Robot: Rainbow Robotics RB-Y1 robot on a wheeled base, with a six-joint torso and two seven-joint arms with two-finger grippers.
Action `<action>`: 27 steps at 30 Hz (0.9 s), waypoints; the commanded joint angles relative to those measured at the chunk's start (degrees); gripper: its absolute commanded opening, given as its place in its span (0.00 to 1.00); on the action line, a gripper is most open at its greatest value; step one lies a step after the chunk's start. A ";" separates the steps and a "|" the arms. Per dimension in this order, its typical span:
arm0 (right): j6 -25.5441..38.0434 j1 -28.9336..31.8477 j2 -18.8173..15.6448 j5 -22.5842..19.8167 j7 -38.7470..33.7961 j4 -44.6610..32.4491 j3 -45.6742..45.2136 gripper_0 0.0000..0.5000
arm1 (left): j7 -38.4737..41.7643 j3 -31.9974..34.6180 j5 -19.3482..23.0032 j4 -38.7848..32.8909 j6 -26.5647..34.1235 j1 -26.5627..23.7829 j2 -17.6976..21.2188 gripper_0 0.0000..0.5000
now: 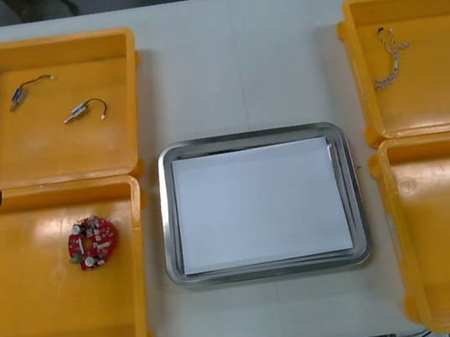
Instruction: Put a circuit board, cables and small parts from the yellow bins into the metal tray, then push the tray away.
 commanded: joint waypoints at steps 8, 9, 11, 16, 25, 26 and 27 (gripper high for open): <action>-0.17 -0.26 -2.30 -0.48 -0.75 -1.51 -1.35 1.00 | -4.42 1.76 0.38 -1.39 0.36 0.90 2.47 1.00; -0.17 -0.26 -2.30 -0.48 -0.75 -1.51 -1.35 1.00 | -4.42 1.76 0.38 -1.39 0.36 0.90 2.47 1.00; -0.17 -0.26 -2.30 -0.48 -0.75 -1.51 -1.35 1.00 | -4.42 1.76 0.38 -1.39 0.36 0.90 2.47 1.00; -0.17 -0.26 -2.30 -0.48 -0.75 -1.51 -1.35 1.00 | -4.42 1.76 0.38 -1.39 0.36 0.90 2.47 1.00; -0.17 -0.26 -2.30 -0.48 -0.75 -1.51 -1.35 1.00 | -4.42 1.76 0.38 -1.39 0.36 0.90 2.47 1.00; -0.17 -0.26 -2.30 -0.48 -0.75 -1.51 -1.35 1.00 | -4.42 1.76 0.38 -1.39 0.36 0.90 2.47 1.00; -0.17 -0.26 -2.30 -0.48 -0.75 -1.51 -1.35 1.00 | -4.42 1.76 0.38 -1.39 0.36 0.90 2.47 1.00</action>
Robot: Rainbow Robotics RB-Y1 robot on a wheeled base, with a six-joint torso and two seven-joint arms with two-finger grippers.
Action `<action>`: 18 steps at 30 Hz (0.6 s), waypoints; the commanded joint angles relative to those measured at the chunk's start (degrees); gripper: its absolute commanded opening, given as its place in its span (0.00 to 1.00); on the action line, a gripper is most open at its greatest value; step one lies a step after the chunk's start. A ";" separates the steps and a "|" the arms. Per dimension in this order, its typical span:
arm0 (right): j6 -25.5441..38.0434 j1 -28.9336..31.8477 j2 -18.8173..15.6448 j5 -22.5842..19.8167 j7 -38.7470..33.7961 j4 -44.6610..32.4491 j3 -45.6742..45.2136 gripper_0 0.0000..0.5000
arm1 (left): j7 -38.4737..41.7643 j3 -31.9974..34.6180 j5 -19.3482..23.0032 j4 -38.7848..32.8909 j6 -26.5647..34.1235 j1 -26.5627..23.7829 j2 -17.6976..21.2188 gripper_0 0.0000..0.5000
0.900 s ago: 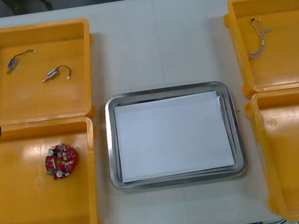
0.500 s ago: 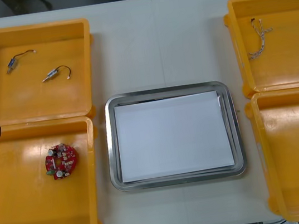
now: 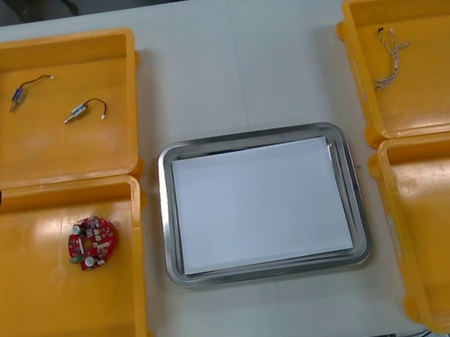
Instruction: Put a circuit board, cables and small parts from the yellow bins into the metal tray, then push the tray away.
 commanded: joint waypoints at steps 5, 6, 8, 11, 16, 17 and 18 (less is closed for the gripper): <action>-0.17 -0.26 -2.30 -0.48 -0.75 -1.51 -1.35 1.00 | -4.42 1.71 0.38 -1.39 0.36 0.90 2.47 1.00; -0.17 -0.26 -2.30 -0.48 -0.75 -1.51 -1.35 1.00 | -4.42 1.71 0.38 -1.39 0.36 0.90 2.47 1.00; -0.17 -0.26 -2.30 -0.48 -0.75 -1.51 -1.35 1.00 | -4.42 1.71 0.38 -1.39 0.36 0.90 2.47 1.00; -0.17 -0.26 -2.30 -0.48 -0.75 -1.51 -1.35 1.00 | -4.42 1.71 0.38 -1.39 0.36 0.90 2.47 1.00; -0.17 -0.26 -2.30 -0.48 -0.75 -1.51 -1.35 1.00 | -4.42 1.71 0.38 -1.39 0.36 0.90 2.47 1.00; -0.17 -0.26 -2.30 -0.48 -0.75 -1.51 -1.35 1.00 | -4.42 1.71 0.38 -1.39 0.36 0.90 2.47 1.00; -0.17 -0.26 -2.30 -0.48 -0.75 -1.51 -1.35 1.00 | -4.42 1.71 0.38 -1.39 0.36 0.90 2.47 1.00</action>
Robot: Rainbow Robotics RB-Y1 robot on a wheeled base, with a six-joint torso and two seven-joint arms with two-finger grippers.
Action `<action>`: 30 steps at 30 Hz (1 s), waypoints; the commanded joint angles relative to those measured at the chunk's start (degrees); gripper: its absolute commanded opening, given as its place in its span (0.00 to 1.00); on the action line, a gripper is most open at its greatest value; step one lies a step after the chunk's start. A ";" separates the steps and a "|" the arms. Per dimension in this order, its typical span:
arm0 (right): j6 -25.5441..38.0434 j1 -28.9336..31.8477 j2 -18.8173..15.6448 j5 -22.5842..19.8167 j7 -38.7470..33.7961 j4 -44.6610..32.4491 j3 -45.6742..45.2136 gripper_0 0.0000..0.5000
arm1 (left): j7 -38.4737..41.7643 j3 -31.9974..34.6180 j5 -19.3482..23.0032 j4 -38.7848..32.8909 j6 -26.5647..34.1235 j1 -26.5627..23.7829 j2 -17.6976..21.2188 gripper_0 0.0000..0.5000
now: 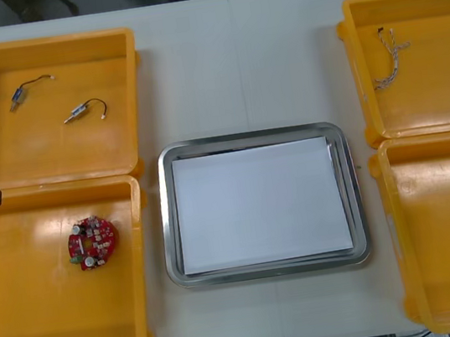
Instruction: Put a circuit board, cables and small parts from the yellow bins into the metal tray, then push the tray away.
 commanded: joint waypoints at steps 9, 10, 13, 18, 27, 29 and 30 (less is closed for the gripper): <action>-0.17 -0.26 -2.30 -0.48 -0.75 -1.51 -1.35 1.00 | -4.42 1.71 0.38 -1.39 0.36 0.90 2.47 1.00; -0.17 -0.26 -2.30 -0.48 -0.75 -1.51 -1.35 1.00 | -4.42 1.71 0.38 -1.39 0.36 0.90 2.47 1.00; -0.17 -0.26 -2.30 -0.48 -0.75 -1.51 -1.35 1.00 | -4.42 1.71 0.38 -1.39 0.36 0.90 2.47 1.00; -0.17 -0.26 -2.30 -0.48 -0.75 -1.51 -1.35 1.00 | -4.42 1.71 0.38 -1.39 0.36 0.90 2.47 1.00; -0.17 -0.26 -2.30 -0.48 -0.75 -1.51 -1.35 1.00 | -4.42 1.71 0.38 -1.39 0.36 0.90 2.47 1.00; -0.17 -0.26 -2.30 -0.48 -0.75 -1.51 -1.35 1.00 | -4.42 1.71 0.38 -1.39 0.36 0.90 2.47 1.00; -0.17 -0.26 -2.30 -0.48 -0.75 -1.51 -1.35 1.00 | -4.42 1.71 0.38 -1.39 0.36 0.90 2.47 1.00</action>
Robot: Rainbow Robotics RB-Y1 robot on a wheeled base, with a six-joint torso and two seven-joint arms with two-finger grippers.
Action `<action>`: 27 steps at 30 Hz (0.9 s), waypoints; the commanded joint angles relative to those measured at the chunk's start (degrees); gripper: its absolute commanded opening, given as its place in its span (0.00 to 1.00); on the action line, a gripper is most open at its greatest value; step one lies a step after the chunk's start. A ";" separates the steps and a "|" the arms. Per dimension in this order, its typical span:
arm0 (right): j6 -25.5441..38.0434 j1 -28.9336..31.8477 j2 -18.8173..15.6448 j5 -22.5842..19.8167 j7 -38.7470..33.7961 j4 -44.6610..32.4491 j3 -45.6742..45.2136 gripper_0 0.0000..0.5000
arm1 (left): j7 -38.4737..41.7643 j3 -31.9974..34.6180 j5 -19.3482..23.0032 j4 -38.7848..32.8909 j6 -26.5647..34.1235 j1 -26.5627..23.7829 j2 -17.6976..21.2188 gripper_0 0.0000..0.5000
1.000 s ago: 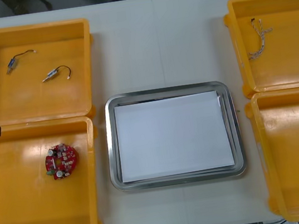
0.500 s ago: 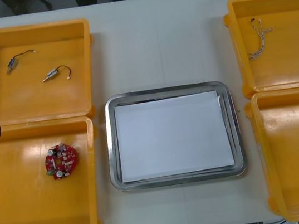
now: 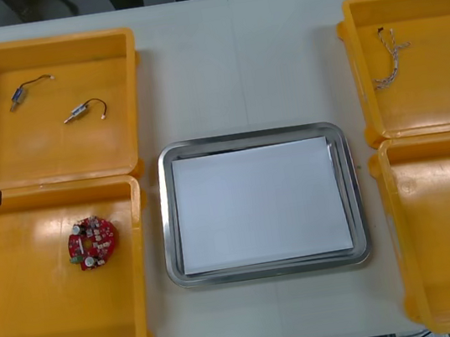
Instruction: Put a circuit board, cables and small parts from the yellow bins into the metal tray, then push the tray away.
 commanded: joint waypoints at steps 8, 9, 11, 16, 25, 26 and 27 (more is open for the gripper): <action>-0.17 -0.26 -2.30 -0.48 -0.75 -1.51 -1.35 1.00 | -4.42 1.71 0.38 -1.39 0.36 0.90 2.47 1.00; -0.17 -0.26 -2.30 -0.48 -0.75 -1.51 -1.35 1.00 | -4.42 1.71 0.38 -1.39 0.36 0.90 2.47 1.00; -0.17 -0.26 -2.30 -0.48 -0.75 -1.51 -1.35 1.00 | -4.42 1.71 0.38 -1.39 0.36 0.90 2.47 1.00; -0.17 -0.26 -2.30 -0.48 -0.75 -1.51 -1.35 1.00 | -4.42 1.71 0.38 -1.39 0.36 0.90 2.47 1.00; -0.17 -0.26 -2.30 -0.48 -0.75 -1.51 -1.35 1.00 | -4.42 1.71 0.38 -1.39 0.36 0.90 2.47 1.00; -0.17 -0.26 -2.30 -0.48 -0.75 -1.51 -1.35 1.00 | -4.42 1.71 0.38 -1.39 0.36 0.90 2.47 1.00; -0.17 -0.26 -2.30 -0.48 -0.75 -1.51 -1.35 1.00 | -4.42 1.71 0.38 -1.39 0.36 0.90 2.47 1.00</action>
